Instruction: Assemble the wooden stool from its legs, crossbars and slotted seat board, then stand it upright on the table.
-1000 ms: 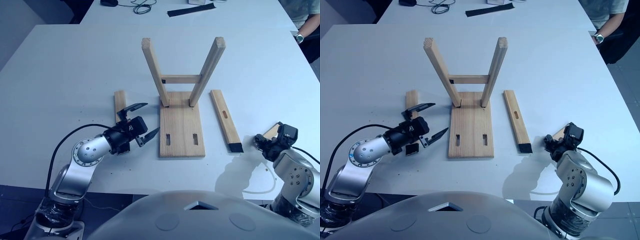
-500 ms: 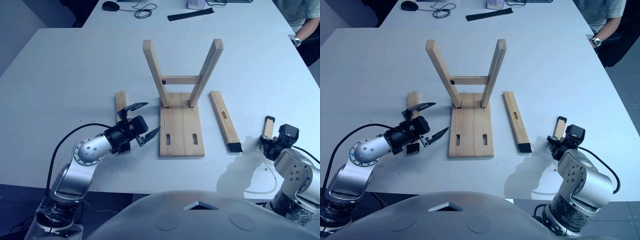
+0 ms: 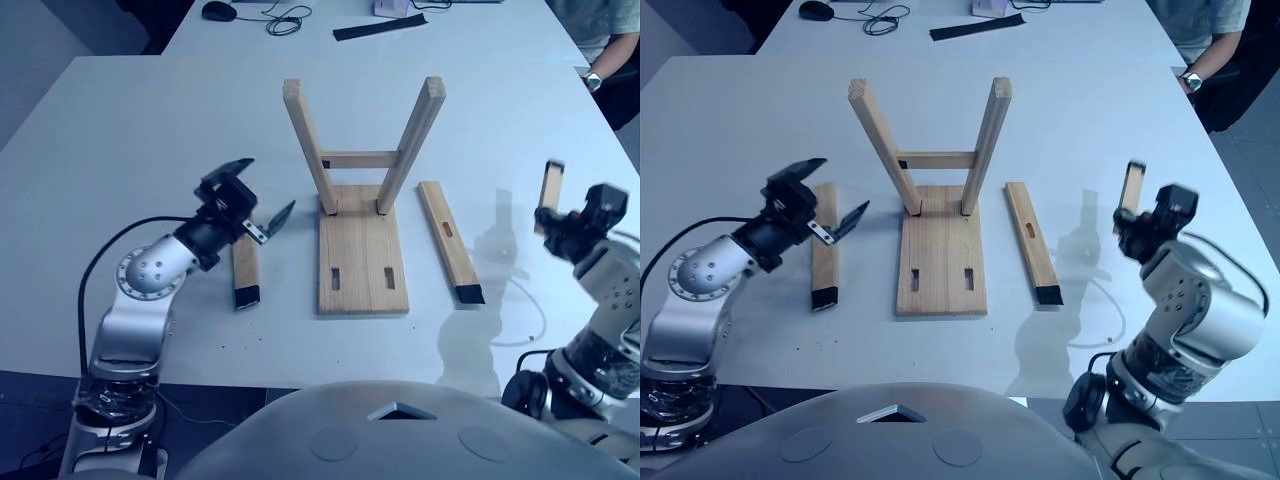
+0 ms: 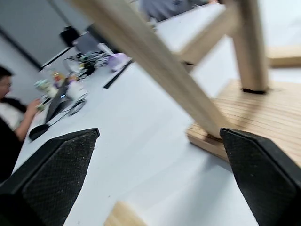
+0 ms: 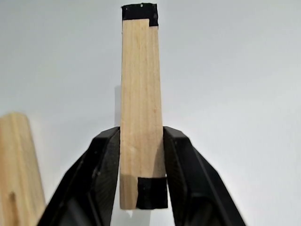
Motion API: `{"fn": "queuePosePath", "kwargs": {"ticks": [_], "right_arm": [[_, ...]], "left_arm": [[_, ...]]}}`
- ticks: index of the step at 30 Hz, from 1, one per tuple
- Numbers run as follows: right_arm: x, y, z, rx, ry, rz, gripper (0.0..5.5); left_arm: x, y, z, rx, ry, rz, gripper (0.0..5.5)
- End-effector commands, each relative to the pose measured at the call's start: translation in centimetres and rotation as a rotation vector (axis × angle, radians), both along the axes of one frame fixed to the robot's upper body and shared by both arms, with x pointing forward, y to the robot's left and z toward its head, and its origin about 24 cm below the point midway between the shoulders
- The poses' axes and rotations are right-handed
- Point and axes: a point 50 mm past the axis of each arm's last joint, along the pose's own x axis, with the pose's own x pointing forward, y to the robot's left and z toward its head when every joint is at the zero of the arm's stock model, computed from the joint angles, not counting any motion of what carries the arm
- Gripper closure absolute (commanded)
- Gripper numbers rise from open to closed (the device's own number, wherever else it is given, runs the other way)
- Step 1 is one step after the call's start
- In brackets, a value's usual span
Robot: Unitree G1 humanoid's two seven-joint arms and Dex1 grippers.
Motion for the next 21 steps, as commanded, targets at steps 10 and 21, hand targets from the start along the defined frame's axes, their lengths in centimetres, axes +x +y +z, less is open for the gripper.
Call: {"fn": "queuePosePath", "kwargs": {"ticks": [10,21], "right_arm": [[1.6,3.9,13.9,0.405,-0.653,0.963,4.18],[-0.6,9.6,12.9,0.557,-0.441,1.567,4.18]], "left_arm": [[1.4,0.7,8.4,-0.710,0.167,-0.292,0.72],[1.1,-5.2,10.5,-0.834,0.410,-0.729,0.10]]}}
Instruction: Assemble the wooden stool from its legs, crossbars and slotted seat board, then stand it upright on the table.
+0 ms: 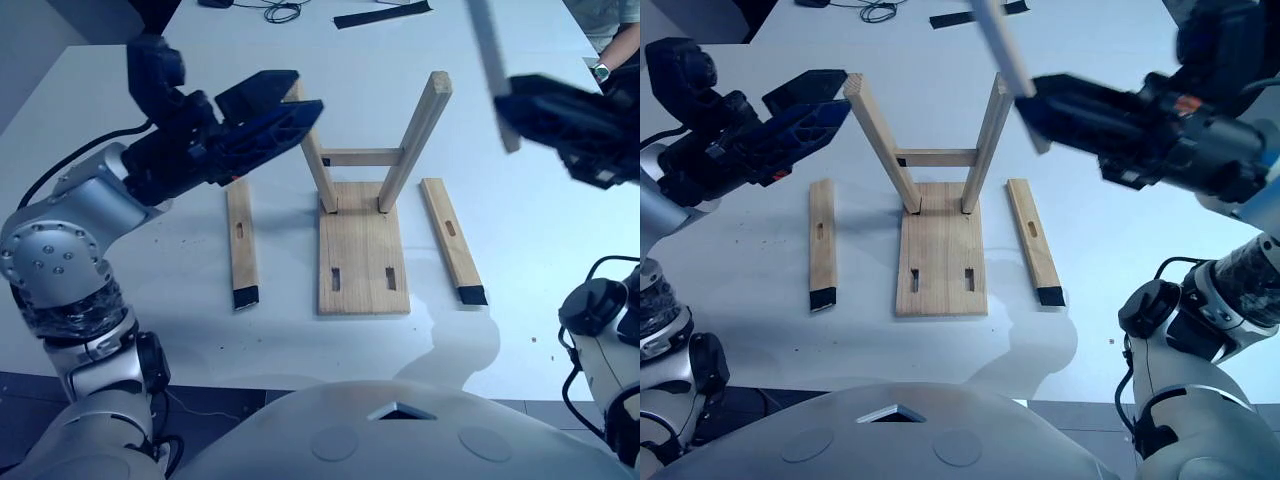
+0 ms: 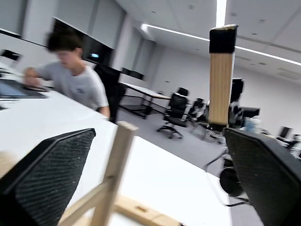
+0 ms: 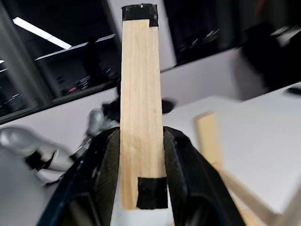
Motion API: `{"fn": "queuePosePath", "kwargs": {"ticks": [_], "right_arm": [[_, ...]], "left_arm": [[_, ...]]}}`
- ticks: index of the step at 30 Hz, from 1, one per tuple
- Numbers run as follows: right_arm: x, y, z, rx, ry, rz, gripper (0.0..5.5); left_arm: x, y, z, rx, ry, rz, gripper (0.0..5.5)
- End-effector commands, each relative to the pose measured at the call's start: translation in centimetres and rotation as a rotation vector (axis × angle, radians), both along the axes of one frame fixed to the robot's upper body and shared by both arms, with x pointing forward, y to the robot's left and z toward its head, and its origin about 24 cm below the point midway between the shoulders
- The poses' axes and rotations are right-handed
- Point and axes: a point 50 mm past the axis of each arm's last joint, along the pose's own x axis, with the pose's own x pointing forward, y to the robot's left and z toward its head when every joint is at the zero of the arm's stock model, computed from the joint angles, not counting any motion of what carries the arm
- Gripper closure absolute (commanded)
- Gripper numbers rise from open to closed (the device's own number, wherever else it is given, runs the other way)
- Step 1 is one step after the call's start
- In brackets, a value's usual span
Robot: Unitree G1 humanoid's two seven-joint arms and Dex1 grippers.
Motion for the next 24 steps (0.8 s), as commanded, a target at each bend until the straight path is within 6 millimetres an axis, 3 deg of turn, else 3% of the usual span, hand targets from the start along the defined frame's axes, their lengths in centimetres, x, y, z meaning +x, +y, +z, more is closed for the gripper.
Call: {"fn": "queuePosePath", "kwargs": {"ticks": [1,10,24], "right_arm": [[-0.2,1.4,-0.8,-0.022,0.035,0.087,4.18],[-0.2,2.7,-1.9,-0.091,0.084,0.165,4.18],[-0.1,3.6,-2.5,-0.125,0.082,0.195,4.18]], "left_arm": [[-0.3,-2.1,-0.1,0.033,0.021,-0.111,0.10],[-1.6,-3.8,-0.5,0.047,0.050,-0.266,0.10],[-2.2,-4.5,-0.8,0.070,0.038,-0.296,2.24]]}}
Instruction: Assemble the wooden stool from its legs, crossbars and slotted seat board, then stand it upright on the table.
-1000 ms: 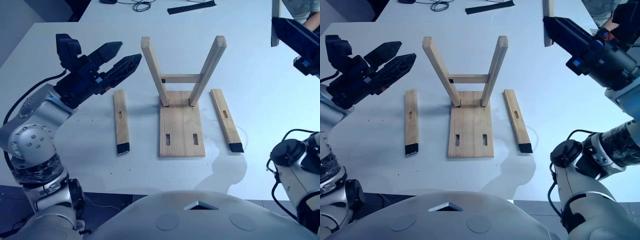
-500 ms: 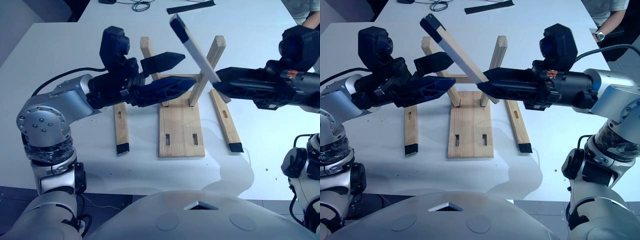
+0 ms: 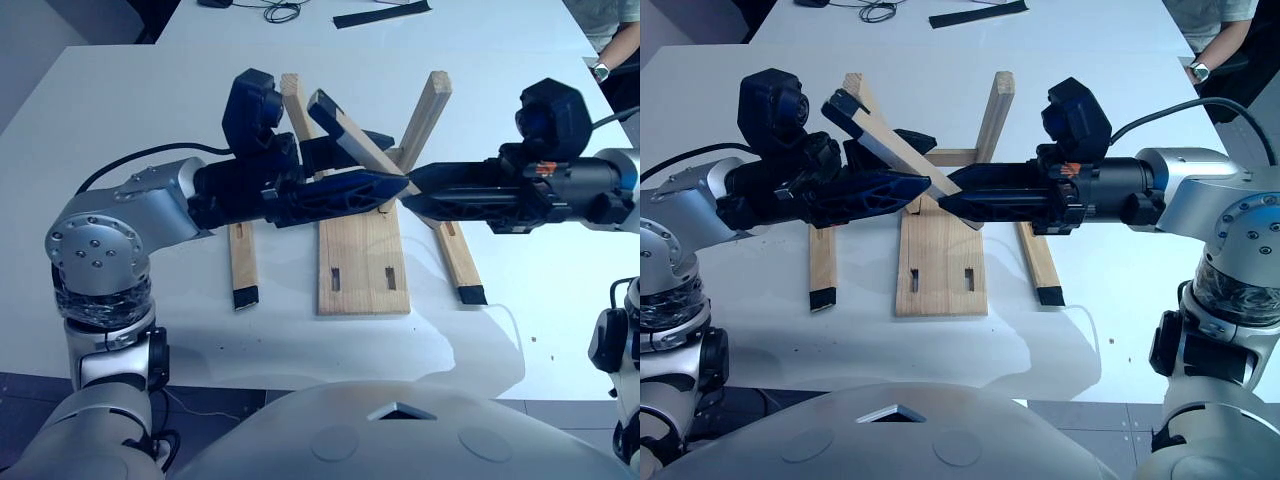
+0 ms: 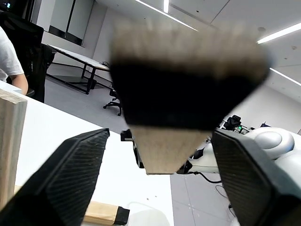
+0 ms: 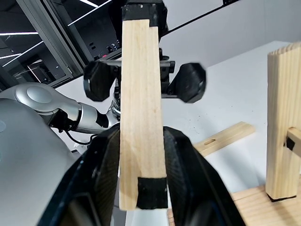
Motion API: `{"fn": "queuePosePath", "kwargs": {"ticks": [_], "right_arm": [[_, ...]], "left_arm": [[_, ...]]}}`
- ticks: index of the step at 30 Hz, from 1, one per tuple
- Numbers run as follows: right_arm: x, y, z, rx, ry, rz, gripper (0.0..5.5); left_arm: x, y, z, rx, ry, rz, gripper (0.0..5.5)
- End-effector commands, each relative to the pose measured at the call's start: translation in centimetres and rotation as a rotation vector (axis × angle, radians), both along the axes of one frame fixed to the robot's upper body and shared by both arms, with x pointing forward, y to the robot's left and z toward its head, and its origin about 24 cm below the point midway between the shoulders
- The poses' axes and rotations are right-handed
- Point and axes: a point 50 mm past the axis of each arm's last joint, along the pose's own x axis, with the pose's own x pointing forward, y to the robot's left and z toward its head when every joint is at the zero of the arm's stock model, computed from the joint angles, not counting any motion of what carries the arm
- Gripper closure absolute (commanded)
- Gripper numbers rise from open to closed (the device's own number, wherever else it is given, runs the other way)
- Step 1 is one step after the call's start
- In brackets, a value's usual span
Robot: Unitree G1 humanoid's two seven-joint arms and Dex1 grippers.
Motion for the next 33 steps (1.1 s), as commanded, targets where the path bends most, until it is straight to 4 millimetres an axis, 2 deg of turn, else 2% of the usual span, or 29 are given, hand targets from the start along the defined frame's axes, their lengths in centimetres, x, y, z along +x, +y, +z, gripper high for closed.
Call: {"fn": "queuePosePath", "kwargs": {"ticks": [1,13,29,30,33], "right_arm": [[-0.2,0.0,0.0,-0.017,-0.012,0.000,4.18],[-0.2,-0.4,-0.6,-0.052,0.000,-0.019,4.18],[-0.2,-0.2,-1.0,-0.096,-0.060,-0.046,4.18],[-0.2,-0.2,-1.3,-0.113,-0.065,-0.058,3.82],[0.0,-0.7,-2.6,-0.190,-0.068,-0.101,3.42]], "left_arm": [[-0.2,-0.2,-0.1,0.023,-0.012,-0.012,2.39],[0.2,0.3,0.1,0.021,-0.022,0.012,4.19],[-0.3,0.3,-0.7,0.055,-0.032,-0.014,4.21],[-0.2,0.4,-0.8,0.064,-0.035,-0.008,4.21],[0.1,0.8,-1.0,0.093,-0.045,0.018,4.21]]}}
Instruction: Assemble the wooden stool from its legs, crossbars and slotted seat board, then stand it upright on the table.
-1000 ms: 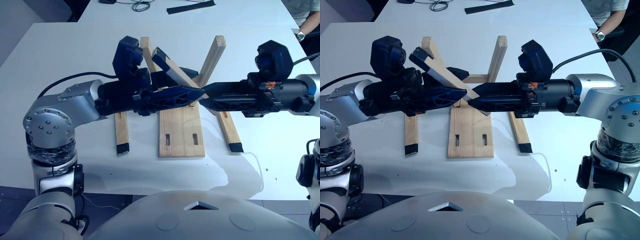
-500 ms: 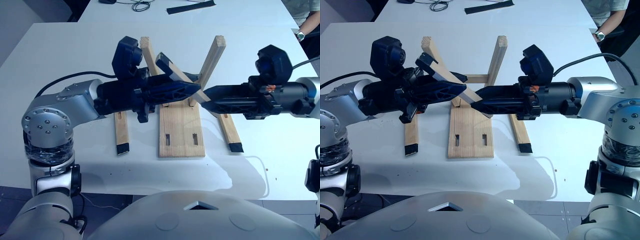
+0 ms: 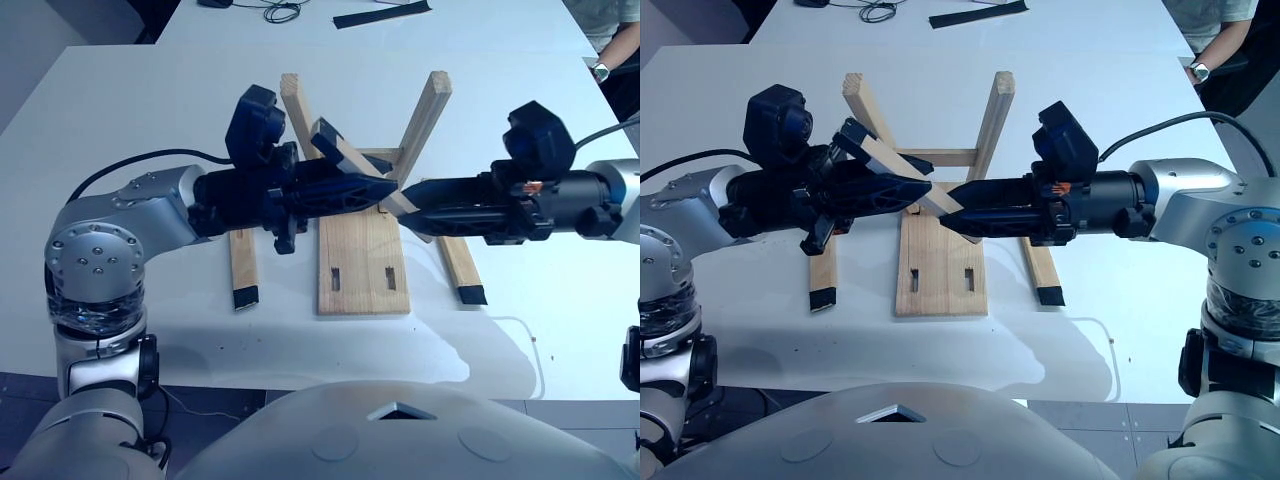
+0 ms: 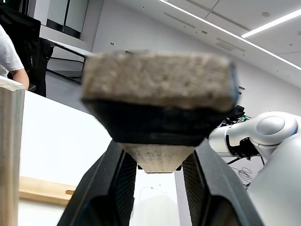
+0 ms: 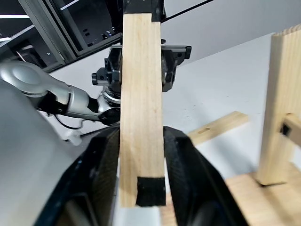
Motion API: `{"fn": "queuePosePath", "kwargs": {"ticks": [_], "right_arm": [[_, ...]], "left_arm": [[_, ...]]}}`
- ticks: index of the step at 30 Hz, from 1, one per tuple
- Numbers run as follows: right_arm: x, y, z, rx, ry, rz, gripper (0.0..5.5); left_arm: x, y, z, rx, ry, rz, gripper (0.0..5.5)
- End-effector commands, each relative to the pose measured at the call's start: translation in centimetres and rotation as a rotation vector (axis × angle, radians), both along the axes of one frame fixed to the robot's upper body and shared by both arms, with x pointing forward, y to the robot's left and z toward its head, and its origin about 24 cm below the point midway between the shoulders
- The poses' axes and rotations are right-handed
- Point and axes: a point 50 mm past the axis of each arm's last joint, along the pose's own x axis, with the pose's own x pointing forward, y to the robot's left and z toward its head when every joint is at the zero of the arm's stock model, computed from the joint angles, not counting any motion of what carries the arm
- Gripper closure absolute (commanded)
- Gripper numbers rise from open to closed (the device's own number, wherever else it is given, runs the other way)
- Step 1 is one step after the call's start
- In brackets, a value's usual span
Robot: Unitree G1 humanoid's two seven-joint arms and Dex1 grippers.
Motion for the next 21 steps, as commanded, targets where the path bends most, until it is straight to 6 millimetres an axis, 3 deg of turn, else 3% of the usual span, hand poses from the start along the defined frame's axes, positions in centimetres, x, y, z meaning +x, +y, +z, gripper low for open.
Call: {"fn": "queuePosePath", "kwargs": {"ticks": [1,7,10,15,19,21], "right_arm": [[0.2,-0.8,-1.7,-0.123,-0.013,-0.077,3.21],[-0.5,-2.7,-4.8,-0.290,-0.029,-0.128,3.01],[-1.3,-3.9,-5.8,-0.336,-0.033,-0.197,3.01],[-3.3,-4.9,-6.7,-0.354,-0.037,-0.316,3.01],[-4.5,-4.8,-7.0,-0.340,-0.040,-0.398,3.01],[-4.8,-4.6,-7.2,-0.334,-0.042,-0.426,3.01]], "left_arm": [[0.2,0.5,-0.2,0.035,-0.017,0.010,4.21],[1.9,3.9,0.5,0.138,-0.069,0.185,4.21],[2.3,6.6,0.6,0.295,-0.142,0.282,4.21],[3.0,11.0,-1.0,0.590,-0.193,0.376,4.21],[3.8,13.7,-1.6,0.690,-0.487,0.395,4.21],[4.2,14.4,-2.5,0.707,-0.527,0.370,4.21]]}}
